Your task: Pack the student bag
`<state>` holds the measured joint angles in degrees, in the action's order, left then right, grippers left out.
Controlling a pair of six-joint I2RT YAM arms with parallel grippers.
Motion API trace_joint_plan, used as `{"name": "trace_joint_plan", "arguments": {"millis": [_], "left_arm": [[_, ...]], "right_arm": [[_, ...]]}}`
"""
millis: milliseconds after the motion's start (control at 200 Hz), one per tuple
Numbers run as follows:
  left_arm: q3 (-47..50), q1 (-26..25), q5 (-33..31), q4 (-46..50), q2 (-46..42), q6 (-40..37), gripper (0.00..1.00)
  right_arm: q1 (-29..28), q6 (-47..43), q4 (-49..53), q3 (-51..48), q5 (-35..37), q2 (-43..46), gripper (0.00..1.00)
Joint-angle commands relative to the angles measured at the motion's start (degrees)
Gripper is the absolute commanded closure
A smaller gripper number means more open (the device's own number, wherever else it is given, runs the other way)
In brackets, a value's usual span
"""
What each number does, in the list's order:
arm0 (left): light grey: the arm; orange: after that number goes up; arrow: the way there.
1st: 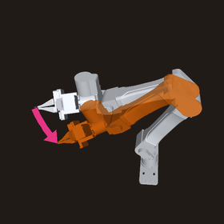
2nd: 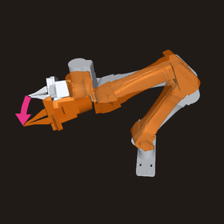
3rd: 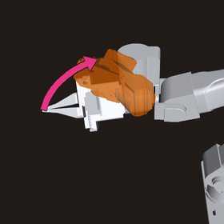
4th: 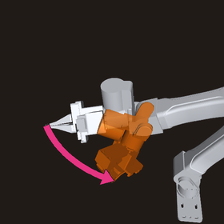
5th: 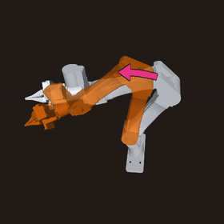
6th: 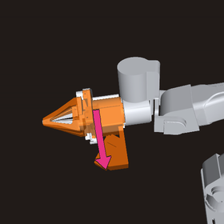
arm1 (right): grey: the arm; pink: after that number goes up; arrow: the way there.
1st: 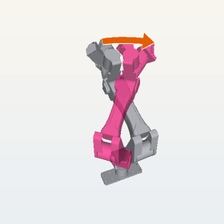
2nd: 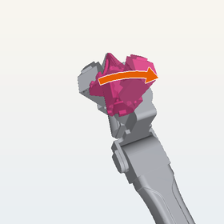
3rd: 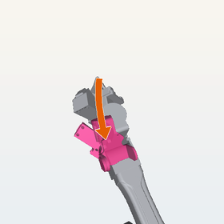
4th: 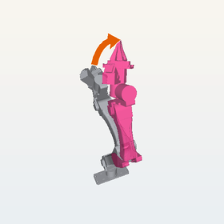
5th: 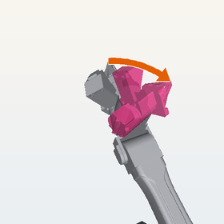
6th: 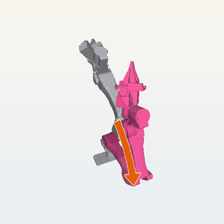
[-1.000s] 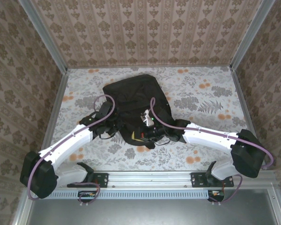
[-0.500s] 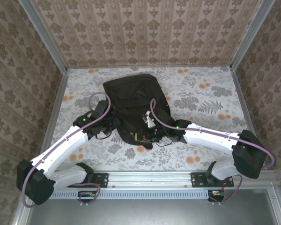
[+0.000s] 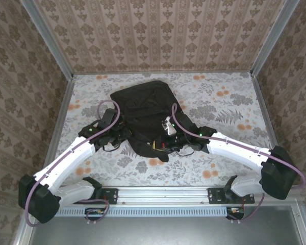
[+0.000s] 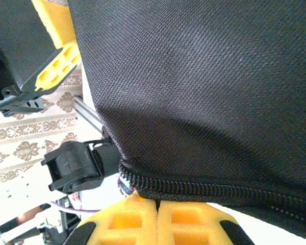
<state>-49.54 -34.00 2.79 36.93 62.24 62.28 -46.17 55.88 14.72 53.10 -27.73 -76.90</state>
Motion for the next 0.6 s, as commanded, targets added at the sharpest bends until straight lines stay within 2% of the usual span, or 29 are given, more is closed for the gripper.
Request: {"name": "trace_joint_plan", "arguments": {"millis": [0, 110, 210, 285, 420, 595], "left_arm": [[0.2, 1.2, -5.4, 0.5, 0.6, -2.6, 1.00], [0.5, 1.0, -6.2, 0.4, 1.0, -3.5, 1.00], [1.0, 0.9, -6.9, 0.3, 1.3, -4.2, 1.00], [1.6, 0.8, -7.4, 0.0, 1.4, -4.5, 1.00], [2.6, 0.7, -8.3, -0.2, 1.3, -5.5, 1.00], [2.9, 0.7, -9.7, 0.3, -0.2, -7.6, 1.00]], "right_arm": [[0.5, -2.0, 8.9, 6.1, -5.6, -0.9, 1.00], [1.1, -1.7, 15.0, 11.1, -9.9, -5.6, 1.00], [1.7, 4.2, 10.7, 11.0, -14.4, -7.2, 1.00], [1.8, 7.0, 9.1, 11.7, -15.1, -7.5, 1.00], [2.7, 6.1, 15.2, 16.9, -15.7, -9.8, 1.00], [5.0, 7.0, 17.8, 17.2, -14.9, -10.9, 1.00]]}}
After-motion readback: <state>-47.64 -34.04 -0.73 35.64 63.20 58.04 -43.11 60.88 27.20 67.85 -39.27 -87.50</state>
